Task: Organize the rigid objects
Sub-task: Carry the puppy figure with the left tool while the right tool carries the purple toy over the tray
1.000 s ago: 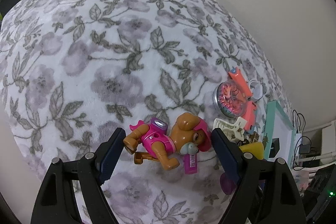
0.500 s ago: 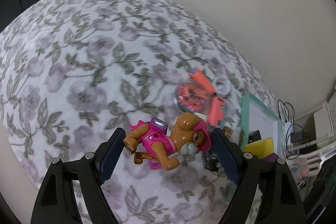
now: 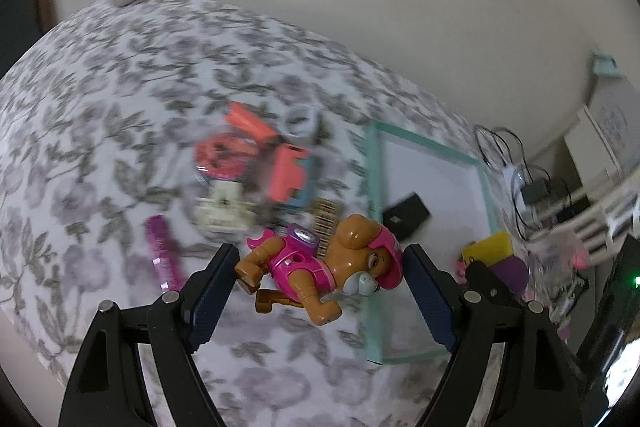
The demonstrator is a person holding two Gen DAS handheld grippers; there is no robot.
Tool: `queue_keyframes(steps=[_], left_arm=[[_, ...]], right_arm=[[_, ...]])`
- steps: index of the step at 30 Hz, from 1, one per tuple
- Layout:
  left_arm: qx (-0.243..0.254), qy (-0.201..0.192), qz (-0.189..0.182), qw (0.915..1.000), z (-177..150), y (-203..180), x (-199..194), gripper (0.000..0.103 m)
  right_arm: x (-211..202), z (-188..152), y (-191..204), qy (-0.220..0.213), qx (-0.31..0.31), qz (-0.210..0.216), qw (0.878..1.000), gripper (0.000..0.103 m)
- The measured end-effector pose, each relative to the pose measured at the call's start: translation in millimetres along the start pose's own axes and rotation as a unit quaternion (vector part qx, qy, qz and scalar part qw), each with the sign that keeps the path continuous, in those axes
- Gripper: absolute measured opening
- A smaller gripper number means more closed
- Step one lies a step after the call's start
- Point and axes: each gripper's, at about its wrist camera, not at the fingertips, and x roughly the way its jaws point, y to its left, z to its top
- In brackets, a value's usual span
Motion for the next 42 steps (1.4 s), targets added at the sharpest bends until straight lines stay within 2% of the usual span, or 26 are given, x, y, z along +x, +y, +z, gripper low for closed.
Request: queue_keyframes(steps=[8, 15, 19, 28, 39, 42], left_arm=[[0.063, 0.012, -0.018, 0.9978, -16.9, -53.5, 16.8, 0.084], [0.105, 0.017, -0.027, 0.9939, -28.3, -83.6, 36.6, 0.084], [0.123, 0.018, -0.033, 0.9917, -33.5, -95.6, 45.0, 0.084], [0.146, 0.033, -0.031, 0.9883, -41.8, -112.6, 61.9, 0.084], [0.163, 0.064, 0.004, 0.9845, -55.0, -109.5, 92.0, 0.084], [0.174, 0.06, 0.013, 0.9828, -56.2, -111.8, 92.8, 0.084]], right_arm=[[-7.8, 6.7, -54.7, -0.009, 0.047, -0.022, 0.999, 0.061], [-16.1, 8.5, -78.3, -0.023, 0.058, -0.062, 0.996, 0.061], [-15.8, 9.9, -87.7, -0.022, 0.068, -0.069, 0.995, 0.061], [-8.0, 8.5, -93.6, -0.01, 0.073, -0.076, 0.994, 0.061], [24.5, -3.6, -104.9, 0.048, 0.085, -0.077, 0.992, 0.061], [29.3, -6.4, -105.2, 0.057, 0.084, -0.078, 0.992, 0.061]])
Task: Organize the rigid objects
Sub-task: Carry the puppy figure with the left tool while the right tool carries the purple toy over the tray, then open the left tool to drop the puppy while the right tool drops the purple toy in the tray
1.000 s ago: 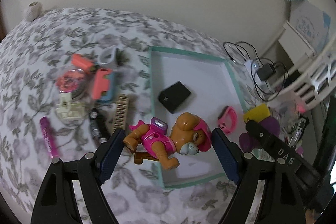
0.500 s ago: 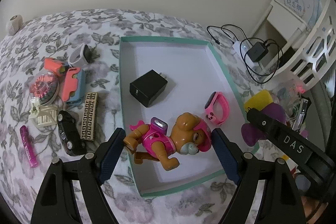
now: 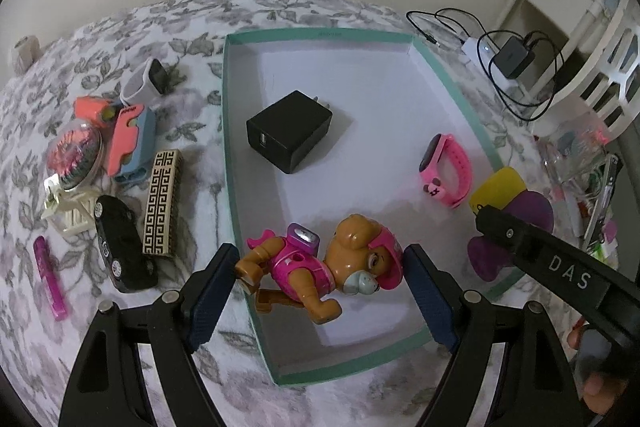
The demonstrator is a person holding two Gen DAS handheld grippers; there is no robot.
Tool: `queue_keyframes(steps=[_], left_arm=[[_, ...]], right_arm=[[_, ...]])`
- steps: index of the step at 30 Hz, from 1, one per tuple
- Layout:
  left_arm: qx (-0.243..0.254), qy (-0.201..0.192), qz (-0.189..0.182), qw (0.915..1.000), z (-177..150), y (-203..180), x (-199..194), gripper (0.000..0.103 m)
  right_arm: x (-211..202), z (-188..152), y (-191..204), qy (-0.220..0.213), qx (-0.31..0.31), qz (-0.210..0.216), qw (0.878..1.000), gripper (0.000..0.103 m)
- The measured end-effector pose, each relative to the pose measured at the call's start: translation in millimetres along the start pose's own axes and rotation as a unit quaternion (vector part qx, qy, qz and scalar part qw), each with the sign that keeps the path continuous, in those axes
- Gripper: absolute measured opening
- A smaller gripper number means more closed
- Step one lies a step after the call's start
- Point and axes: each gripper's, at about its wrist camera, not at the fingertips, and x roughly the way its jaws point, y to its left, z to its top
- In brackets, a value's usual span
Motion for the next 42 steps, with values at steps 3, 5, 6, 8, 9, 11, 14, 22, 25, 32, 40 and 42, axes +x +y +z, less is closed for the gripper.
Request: queue_keyframes(steps=[3, 5, 6, 8, 9, 11, 14, 22, 25, 32, 40, 42], left_arm=[[0.004, -0.001, 0.004, 1.0, -0.4, -0.8, 0.1, 0.085], [0.007, -0.002, 0.006, 1.0, -0.3, -1.4, 0.3, 0.085], [0.009, -0.002, 0.007, 0.9999, -0.1, -1.8, 0.5, 0.085], [0.012, -0.003, 0.007, 0.9999, 0.0, -2.0, 0.6, 0.085], [0.014, -0.003, 0.007, 0.9999, -0.1, -2.1, 0.6, 0.085], [0.017, -0.004, 0.007, 0.9998, 0.1, -2.1, 1.0, 0.084], [0.016, -0.005, 0.002, 0.9999, 0.4, -1.4, 0.9, 0.085], [0.002, 0.002, -0.012, 0.9999, 2.3, 3.9, -0.6, 0.085], [-0.005, -0.002, -0.014, 0.9999, 3.4, 6.7, -5.6, 0.085], [-0.037, -0.015, -0.023, 0.9989, 7.8, 22.3, -21.8, 0.085], [-0.082, -0.025, -0.012, 0.9963, 10.5, 47.5, -30.3, 0.085], [-0.091, -0.023, -0.001, 0.9955, 10.4, 52.6, -29.1, 0.085]], right_arm=[[5.6, -1.9, -0.3, 0.01, 0.0, -0.001, 1.0, 0.061], [8.7, -3.0, -0.2, 0.015, 0.0, -0.002, 1.0, 0.061], [10.3, -3.6, -0.2, 0.018, 0.0, -0.004, 1.0, 0.061], [12.3, -4.5, -0.1, 0.022, 0.0, -0.006, 1.0, 0.062], [12.8, -4.4, 0.0, 0.023, 0.0, -0.006, 1.0, 0.062], [12.8, -4.3, 0.7, 0.023, 0.0, -0.009, 1.0, 0.062], [13.0, -4.0, 1.0, 0.024, 0.0, -0.01, 1.0, 0.062], [6.6, -1.2, 0.7, 0.012, -0.001, -0.014, 1.0, 0.068], [1.9, -0.4, 0.1, 0.008, 0.001, -0.01, 1.0, 0.068], [-21.6, 4.7, 3.7, -0.024, -0.004, -0.004, 1.0, 0.068], [-23.3, 1.8, 16.7, -0.03, -0.027, -0.012, 0.999, 0.076], [-20.0, 0.9, 20.4, -0.028, -0.036, -0.018, 0.999, 0.079]])
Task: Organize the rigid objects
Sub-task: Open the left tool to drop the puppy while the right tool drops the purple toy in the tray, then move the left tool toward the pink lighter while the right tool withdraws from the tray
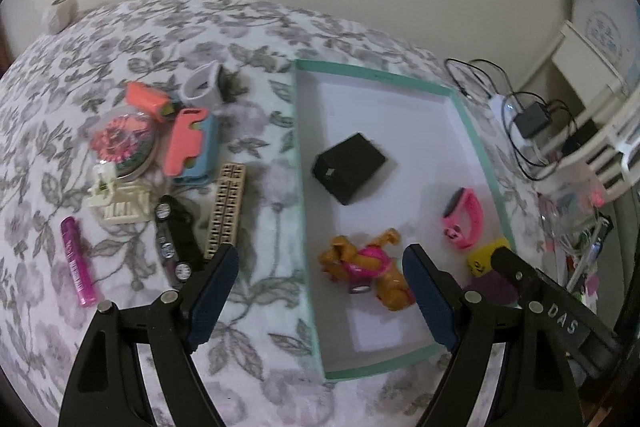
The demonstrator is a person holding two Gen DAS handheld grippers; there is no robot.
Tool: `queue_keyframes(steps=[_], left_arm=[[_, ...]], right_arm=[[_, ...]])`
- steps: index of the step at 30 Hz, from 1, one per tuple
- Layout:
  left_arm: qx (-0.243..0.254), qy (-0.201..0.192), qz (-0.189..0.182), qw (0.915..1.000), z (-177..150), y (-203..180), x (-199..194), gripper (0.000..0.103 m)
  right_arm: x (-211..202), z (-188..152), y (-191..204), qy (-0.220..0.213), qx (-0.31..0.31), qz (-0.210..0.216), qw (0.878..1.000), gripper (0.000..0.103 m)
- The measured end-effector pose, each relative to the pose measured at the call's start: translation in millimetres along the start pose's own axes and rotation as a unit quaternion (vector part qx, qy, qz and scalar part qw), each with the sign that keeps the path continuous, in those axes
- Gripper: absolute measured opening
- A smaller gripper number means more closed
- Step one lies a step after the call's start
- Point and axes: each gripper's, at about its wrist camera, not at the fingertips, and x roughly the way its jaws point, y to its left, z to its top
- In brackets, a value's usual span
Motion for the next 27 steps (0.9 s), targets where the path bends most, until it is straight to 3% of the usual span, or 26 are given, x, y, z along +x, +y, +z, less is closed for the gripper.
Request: queue_keyframes(steps=[13, 16, 19, 27], left_arm=[[-0.04, -0.004, 0.04, 0.9984, 0.8, 26.9, 2.8, 0.092], [-0.046, -0.009, 0.047, 0.9978, 1.8, 30.9, 1.7, 0.093], [-0.047, -0.016, 0.055, 0.9973, 2.8, 33.4, -0.5, 0.103], [-0.044, -0.024, 0.065, 0.9966, 6.2, 36.5, -5.2, 0.103]], right_arm=[[2.5, -3.5, 12.7, -0.007, -0.025, -0.003, 1.0, 0.098], [1.8, -3.2, 14.5, -0.012, -0.031, -0.003, 0.999, 0.099], [0.1, -3.7, 15.8, -0.018, -0.034, -0.006, 0.999, 0.101], [0.8, -5.4, 21.7, -0.022, -0.049, -0.008, 0.999, 0.103]])
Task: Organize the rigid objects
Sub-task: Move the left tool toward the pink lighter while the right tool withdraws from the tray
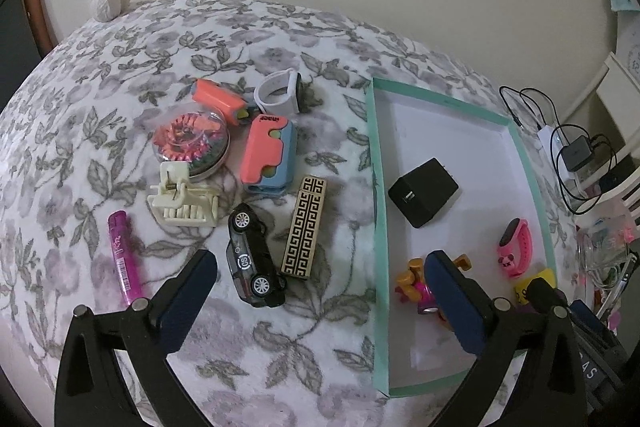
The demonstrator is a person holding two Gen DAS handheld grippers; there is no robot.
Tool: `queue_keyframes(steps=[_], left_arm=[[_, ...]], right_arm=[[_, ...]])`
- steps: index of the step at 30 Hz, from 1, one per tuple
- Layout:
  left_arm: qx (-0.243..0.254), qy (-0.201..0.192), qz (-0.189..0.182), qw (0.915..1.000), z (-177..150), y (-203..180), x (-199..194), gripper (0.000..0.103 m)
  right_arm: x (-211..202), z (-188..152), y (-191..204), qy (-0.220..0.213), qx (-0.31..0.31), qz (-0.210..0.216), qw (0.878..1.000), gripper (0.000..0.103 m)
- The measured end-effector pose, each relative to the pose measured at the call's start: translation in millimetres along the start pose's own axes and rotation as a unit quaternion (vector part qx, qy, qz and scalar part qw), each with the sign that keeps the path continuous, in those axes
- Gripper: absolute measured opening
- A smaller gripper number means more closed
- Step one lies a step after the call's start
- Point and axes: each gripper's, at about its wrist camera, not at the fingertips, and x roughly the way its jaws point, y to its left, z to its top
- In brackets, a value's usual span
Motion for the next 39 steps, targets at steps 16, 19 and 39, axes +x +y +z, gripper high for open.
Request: queue_keyframes(steps=[16, 19, 39], left_arm=[[-0.034, -0.024, 0.024, 0.9989, 20.8, 71.0, -40.7, 0.103], [-0.063, -0.021, 0.036, 0.9971, 21.6, 96.3, -45.8, 0.103], [-0.187, 0.067, 0.039, 0.9792, 8.0, 179.9, 4.9, 0.103]], right_arm=[[-38.1, 0.8, 79.9, -0.028, -0.039, 0.117, 0.992, 0.103], [-39.2, -3.7, 108.1, -0.023, -0.062, 0.135, 0.989, 0.103], [11.4, -36.6, 210.7, 0.036, -0.149, 0.166, 0.974, 0.083]])
